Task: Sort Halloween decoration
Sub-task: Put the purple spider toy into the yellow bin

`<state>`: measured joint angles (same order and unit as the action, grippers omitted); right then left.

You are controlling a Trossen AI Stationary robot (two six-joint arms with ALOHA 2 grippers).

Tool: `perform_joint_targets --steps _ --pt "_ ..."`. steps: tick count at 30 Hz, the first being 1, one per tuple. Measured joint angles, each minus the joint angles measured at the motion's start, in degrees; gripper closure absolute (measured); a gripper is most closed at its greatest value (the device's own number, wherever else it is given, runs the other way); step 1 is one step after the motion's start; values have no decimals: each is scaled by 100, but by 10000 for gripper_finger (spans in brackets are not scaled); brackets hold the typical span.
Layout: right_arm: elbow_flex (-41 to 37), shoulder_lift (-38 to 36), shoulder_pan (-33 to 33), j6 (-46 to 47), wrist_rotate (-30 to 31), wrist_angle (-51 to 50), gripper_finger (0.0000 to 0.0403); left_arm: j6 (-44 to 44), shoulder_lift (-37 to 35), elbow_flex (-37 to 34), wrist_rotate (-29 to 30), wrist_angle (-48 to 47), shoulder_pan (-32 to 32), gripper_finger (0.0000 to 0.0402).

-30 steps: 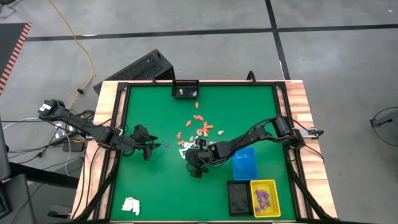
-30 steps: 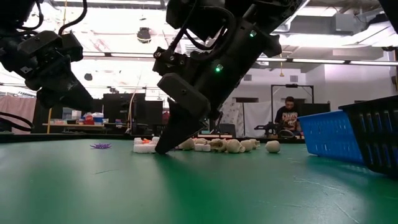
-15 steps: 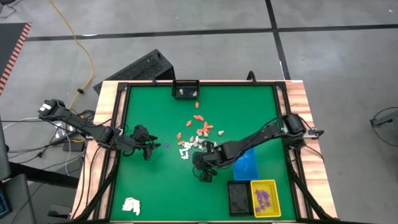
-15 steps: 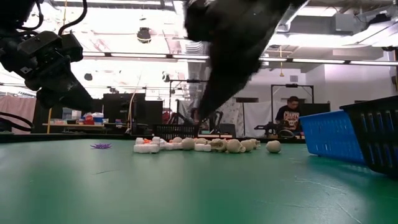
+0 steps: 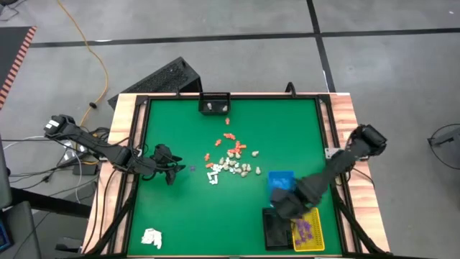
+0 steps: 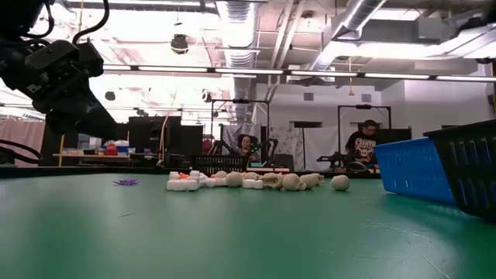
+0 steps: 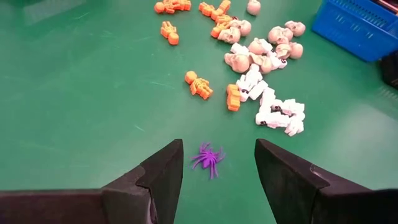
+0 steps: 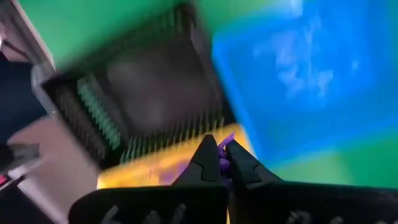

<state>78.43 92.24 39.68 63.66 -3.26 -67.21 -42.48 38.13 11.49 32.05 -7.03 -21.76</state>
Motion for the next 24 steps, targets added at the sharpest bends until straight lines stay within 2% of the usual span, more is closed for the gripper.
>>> perform_joint_targets --steps 8,15,18,24 --pt "0 61 1096 1641 -20 -68 399 -7 2 0 64 9 -2 213" --pt "0 305 1550 2105 -11 -33 396 -28 0 0 188 62 0 213" --pt "0 354 1581 2102 13 32 377 -30 1 0 168 59 -1 213" --pt "0 372 1514 2098 16 -10 310 -26 1 0 167 56 -1 213"
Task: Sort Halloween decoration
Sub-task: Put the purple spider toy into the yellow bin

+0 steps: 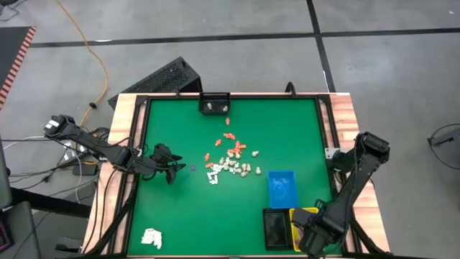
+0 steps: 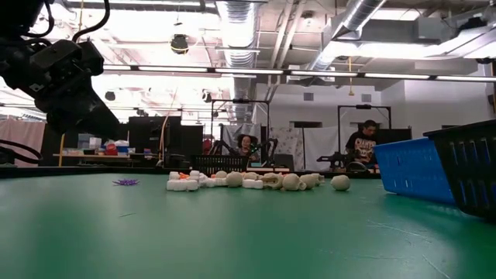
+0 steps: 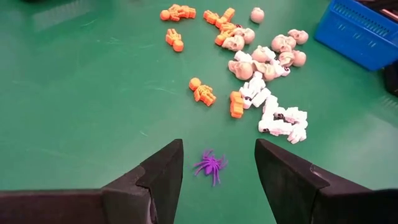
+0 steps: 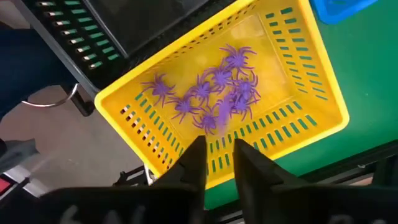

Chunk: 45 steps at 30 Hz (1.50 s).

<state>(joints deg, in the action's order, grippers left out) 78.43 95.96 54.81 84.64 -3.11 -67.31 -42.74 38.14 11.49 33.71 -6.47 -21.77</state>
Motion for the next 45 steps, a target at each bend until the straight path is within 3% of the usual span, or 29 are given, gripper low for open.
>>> perform_joint_targets --steps 5,14,18,23,28,34,41,45 --pt "0 0 -86 -225 170 -7 259 0 -3 0 12 16 1 213" --pt "0 1 -898 -2246 3036 399 233 548 -689 0 -393 321 -1 213" --pt "0 2 -1715 -4020 3598 1517 234 682 -1281 0 -349 13 -1 213" --pt "0 2 -2718 -6721 3470 3670 232 817 -2059 0 -41 -566 -1 213" --pt "0 4 -3558 -8426 2605 5261 232 991 -2770 0 77 -989 0 213" --pt "9 664 -4262 -9077 1599 6742 232 1304 -3518 0 145 -1302 -1 213" --pt "67 1758 -4618 -9422 1355 8472 232 1396 -3786 7 448 -1718 -1 213" --pt "426 2256 -4785 -9425 1343 8680 232 1406 -3799 11 426 -1737 -1 213"
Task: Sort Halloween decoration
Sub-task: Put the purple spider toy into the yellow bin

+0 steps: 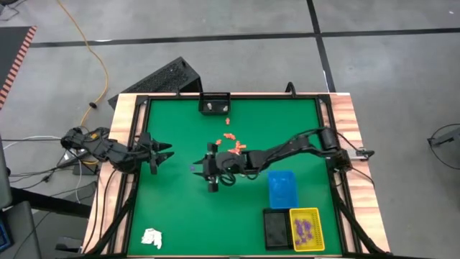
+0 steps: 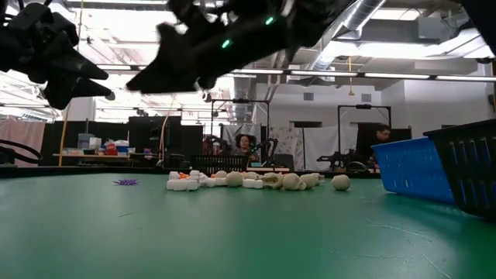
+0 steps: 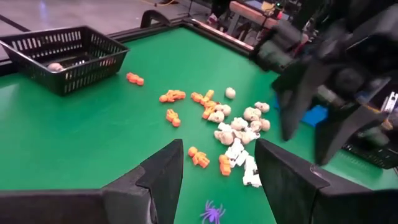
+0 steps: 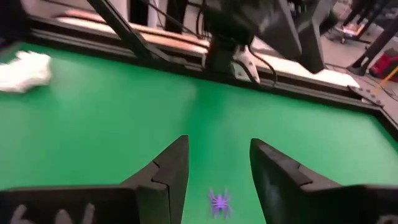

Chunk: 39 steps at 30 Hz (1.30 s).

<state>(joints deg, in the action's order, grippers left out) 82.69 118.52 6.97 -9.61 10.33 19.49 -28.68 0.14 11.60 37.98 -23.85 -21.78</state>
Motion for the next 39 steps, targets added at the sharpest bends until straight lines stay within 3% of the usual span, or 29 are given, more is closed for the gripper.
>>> perform_joint_targets --steps 8,16,23,32,39 --pt "1030 1003 -238 50 -160 -252 195 -32 9 0 -78 13 0 213" --pt "2115 1760 -388 133 -254 -1446 137 -124 9 0 -166 -34 0 213" --pt "2110 1778 -551 510 -316 -2327 134 -260 11 0 -166 -174 0 213" --pt "2129 1991 -595 612 -599 -2258 136 -291 11 0 -153 -193 0 213" --pt "2144 2184 -595 940 -671 -2425 171 -357 13 0 -153 -257 -2 213"
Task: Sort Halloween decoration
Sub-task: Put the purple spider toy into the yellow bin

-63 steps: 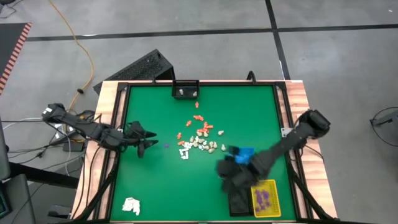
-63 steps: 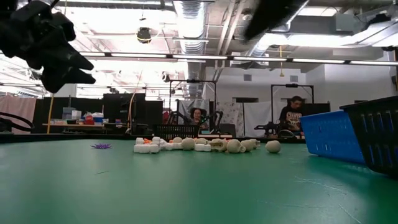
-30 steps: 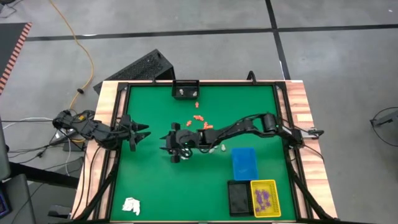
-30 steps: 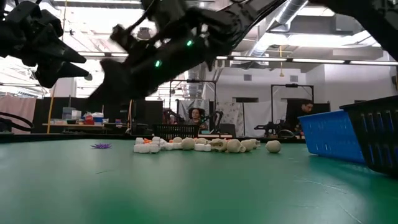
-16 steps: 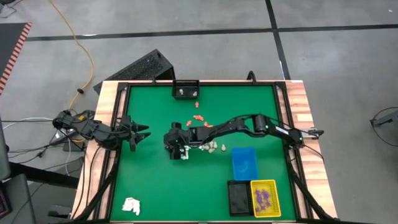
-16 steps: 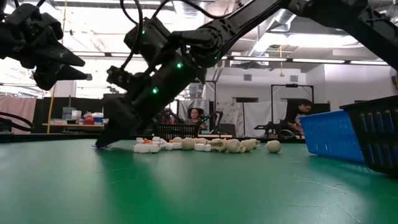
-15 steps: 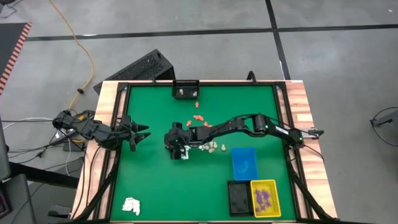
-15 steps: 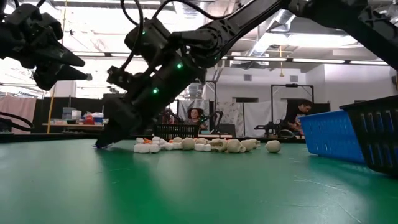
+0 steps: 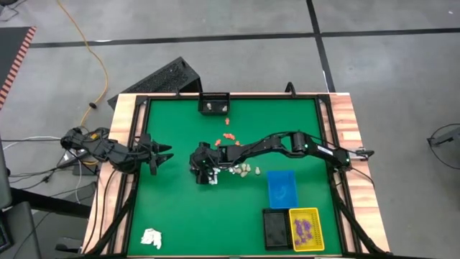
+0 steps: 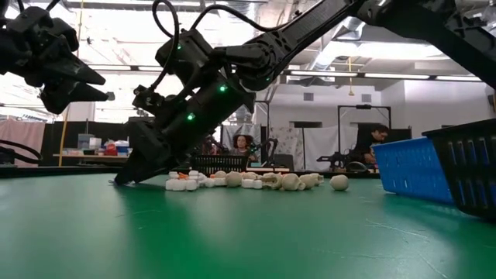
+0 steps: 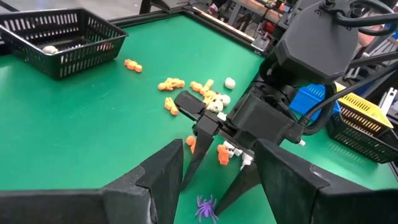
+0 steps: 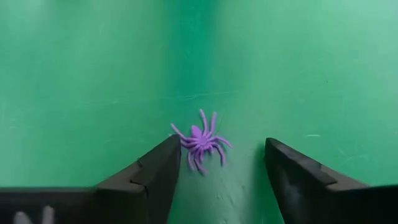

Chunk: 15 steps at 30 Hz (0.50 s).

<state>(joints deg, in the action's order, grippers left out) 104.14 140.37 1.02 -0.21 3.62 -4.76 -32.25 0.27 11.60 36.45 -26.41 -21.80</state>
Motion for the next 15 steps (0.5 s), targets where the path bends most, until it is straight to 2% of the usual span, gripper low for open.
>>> perform_joint_targets --steps 4,15 --pt "0 9 17 -1 45 -37 213 -11 0 0 0 0 2 213" --pt "2 16 22 -26 148 -54 360 -124 0 0 -7 -124 2 213"
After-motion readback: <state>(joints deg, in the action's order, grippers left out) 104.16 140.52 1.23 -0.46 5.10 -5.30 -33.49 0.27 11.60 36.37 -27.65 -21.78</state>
